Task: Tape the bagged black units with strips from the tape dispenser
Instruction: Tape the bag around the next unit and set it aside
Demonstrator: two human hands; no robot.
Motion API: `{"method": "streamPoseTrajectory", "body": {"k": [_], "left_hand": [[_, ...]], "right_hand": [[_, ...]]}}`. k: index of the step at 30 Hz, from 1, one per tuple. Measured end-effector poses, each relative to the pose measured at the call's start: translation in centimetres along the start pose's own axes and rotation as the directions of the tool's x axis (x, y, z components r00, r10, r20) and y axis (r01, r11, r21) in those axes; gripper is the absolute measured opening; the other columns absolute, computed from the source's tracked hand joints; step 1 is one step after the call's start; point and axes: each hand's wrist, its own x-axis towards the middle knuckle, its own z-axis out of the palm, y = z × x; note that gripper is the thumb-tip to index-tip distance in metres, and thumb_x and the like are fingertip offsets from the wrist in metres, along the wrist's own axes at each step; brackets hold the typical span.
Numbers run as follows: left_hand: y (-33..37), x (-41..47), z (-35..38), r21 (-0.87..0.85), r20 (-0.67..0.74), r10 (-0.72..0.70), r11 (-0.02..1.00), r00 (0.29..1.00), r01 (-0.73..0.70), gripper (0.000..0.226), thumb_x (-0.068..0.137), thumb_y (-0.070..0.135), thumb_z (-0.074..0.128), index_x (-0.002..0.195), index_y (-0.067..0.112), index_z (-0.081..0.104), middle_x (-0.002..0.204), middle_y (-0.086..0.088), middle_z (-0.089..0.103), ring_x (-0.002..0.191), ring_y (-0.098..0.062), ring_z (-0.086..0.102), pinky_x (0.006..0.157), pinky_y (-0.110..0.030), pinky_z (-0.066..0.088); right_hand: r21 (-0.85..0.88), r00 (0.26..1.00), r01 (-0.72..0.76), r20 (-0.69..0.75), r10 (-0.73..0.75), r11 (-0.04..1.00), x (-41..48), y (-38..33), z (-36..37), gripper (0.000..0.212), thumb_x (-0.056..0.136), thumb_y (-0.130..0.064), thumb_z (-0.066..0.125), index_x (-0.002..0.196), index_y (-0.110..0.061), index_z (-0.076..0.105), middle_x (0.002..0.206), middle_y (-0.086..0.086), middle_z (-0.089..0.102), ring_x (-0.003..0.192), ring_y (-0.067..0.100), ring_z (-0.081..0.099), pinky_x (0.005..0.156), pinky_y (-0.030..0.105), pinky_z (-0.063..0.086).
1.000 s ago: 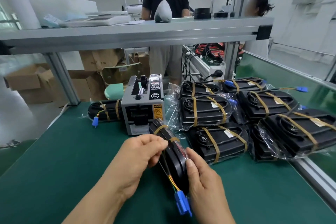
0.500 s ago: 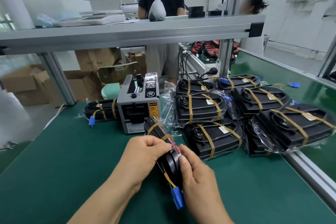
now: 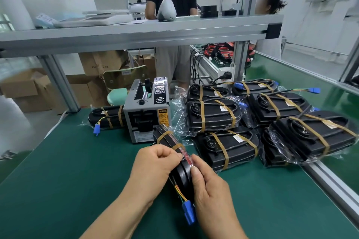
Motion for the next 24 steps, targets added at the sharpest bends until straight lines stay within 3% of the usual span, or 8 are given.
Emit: {"method": "streamPoseTrajectory", "body": {"k": [5,10,14,19,24], "left_hand": [[-0.5,0.1,-0.1,0.073,-0.011,0.035,0.997,0.999,-0.034,0.01,0.078,0.026,0.078,0.07,0.029,0.072,0.058,0.004,0.067,0.053,-0.007,0.056,0.062,-0.03,0.049],[-1.0,0.2,0.1,0.08,-0.053,0.058,0.995,0.997,-0.054,0.018,0.077,0.03,0.078,0.08,0.025,0.06,0.052,0.009,0.056,0.047,-0.005,0.05,0.056,-0.029,0.044],[-0.9,0.3,0.5,0.023,-0.086,0.047,0.999,0.995,-0.045,0.022,0.079,0.033,0.078,0.074,0.02,0.06,0.048,0.01,0.054,0.043,-0.005,0.045,0.055,-0.029,0.039],[-0.7,0.0,-0.3,0.026,0.032,0.031,0.999,0.999,-0.032,0.029,0.072,0.033,0.082,0.086,0.021,0.059,0.052,0.011,0.051,0.049,-0.005,0.046,0.055,-0.024,0.042],[-0.7,0.0,-1.2,-0.01,0.109,0.013,1.0,0.994,-0.012,0.03,0.075,0.021,0.082,0.093,0.016,0.058,0.054,0.009,0.052,0.05,-0.004,0.047,0.049,-0.011,0.039]], "right_hand": [[-0.003,1.0,-0.001,0.006,0.001,1.0,-0.1,-0.1,0.0,0.036,0.101,-0.027,0.052,0.136,-0.031,0.058,0.104,-0.036,0.057,0.102,-0.031,0.048,0.081,-0.006,0.034],[-0.009,1.0,0.003,0.007,-0.003,1.0,-0.2,-0.2,0.0,0.036,0.101,-0.027,0.052,0.136,-0.031,0.058,0.107,-0.039,0.055,0.103,-0.032,0.046,0.083,-0.006,0.033],[-0.022,1.0,0.006,0.016,-0.006,1.0,-0.3,-0.3,0.0,0.036,0.101,-0.027,0.052,0.137,-0.03,0.057,0.11,-0.036,0.055,0.103,-0.034,0.045,0.085,-0.006,0.032],[0.002,1.0,-0.003,0.024,0.003,1.0,-0.3,-0.5,-0.2,0.034,0.101,-0.025,0.054,0.133,-0.032,0.06,0.108,-0.033,0.06,0.103,-0.031,0.048,0.083,-0.006,0.035],[-0.015,0.991,-0.021,0.131,0.022,1.0,0.3,-2.7,-1.6,0.021,0.094,-0.029,0.061,0.099,-0.05,0.064,0.092,-0.039,0.068,0.096,-0.021,0.06,0.074,-0.002,0.041]]}}
